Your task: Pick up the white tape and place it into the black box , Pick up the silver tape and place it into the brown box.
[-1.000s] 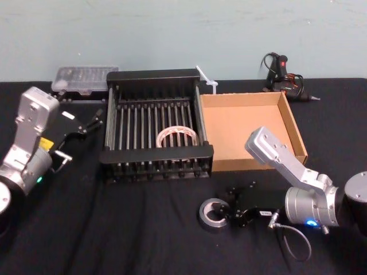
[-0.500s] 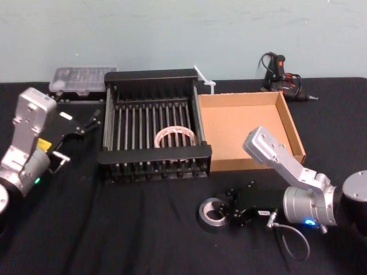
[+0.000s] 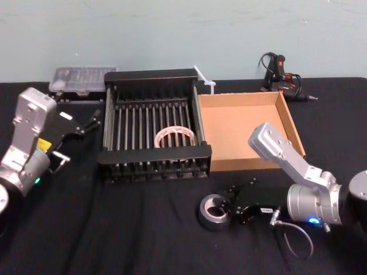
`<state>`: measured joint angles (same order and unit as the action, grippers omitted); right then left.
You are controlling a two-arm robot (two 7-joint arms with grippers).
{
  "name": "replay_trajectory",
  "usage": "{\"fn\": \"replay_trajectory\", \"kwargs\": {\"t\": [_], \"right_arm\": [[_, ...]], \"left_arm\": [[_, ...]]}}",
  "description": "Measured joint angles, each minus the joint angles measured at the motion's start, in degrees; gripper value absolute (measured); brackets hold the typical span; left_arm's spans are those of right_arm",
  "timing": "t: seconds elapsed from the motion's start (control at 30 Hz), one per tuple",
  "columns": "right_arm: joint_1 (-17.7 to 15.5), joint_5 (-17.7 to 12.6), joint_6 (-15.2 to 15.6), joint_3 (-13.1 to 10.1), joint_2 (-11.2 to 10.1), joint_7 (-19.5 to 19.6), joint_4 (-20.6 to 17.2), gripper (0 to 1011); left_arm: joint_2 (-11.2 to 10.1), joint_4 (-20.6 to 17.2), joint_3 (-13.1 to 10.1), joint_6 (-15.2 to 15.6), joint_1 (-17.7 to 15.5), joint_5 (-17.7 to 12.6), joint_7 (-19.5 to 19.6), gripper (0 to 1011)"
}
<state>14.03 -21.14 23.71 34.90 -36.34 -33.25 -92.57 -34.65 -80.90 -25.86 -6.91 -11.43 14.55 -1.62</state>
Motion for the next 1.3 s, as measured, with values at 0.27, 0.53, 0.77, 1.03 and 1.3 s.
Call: {"fn": "replay_trajectory", "kwargs": {"t": [0.27, 0.53, 0.77, 1.03, 1.3], "right_arm": [[-1.23, -1.33, -0.33, -2.17, -1.35, 1.6, -2.52, 160], [-1.66, -1.99, -0.16, -4.89, -1.84, 4.39, -3.11, 160], [-1.09, -1.89, 0.48, -7.41, -0.96, 7.49, -1.55, 161], [1.29, -0.77, 1.51, -9.55, 1.04, 9.69, 2.08, 160], [4.1, 0.71, 1.92, -10.57, 3.24, 10.62, 5.98, 160]], "left_arm": [[0.0, 0.0, 0.0, 0.0, 0.0, 0.0, 0.0, 1001], [0.0, 0.0, 0.0, 0.0, 0.0, 0.0, 0.0, 1001], [0.0, 0.0, 0.0, 0.0, 0.0, 0.0, 0.0, 1001], [0.0, 0.0, 0.0, 0.0, 0.0, 0.0, 0.0, 1001], [0.0, 0.0, 0.0, 0.0, 0.0, 0.0, 0.0, 1001]]}}
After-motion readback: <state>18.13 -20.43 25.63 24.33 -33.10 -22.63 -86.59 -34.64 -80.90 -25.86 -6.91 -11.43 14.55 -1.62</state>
